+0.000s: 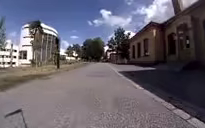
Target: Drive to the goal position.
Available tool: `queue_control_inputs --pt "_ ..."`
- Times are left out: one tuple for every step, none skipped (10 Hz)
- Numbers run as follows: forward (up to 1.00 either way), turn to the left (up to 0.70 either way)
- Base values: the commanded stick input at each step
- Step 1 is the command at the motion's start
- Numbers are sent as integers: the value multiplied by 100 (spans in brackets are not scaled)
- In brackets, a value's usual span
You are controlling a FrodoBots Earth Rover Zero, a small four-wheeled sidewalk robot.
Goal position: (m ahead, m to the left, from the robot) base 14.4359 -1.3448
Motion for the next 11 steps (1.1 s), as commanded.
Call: queue_control_inputs --pt "85 0" --pt "85 0" --pt "85 0" --pt "85 0" --pt "85 0" --pt "85 0" --pt "85 0" --pt "85 0" --pt "85 0" --pt "85 0" --pt "85 0"
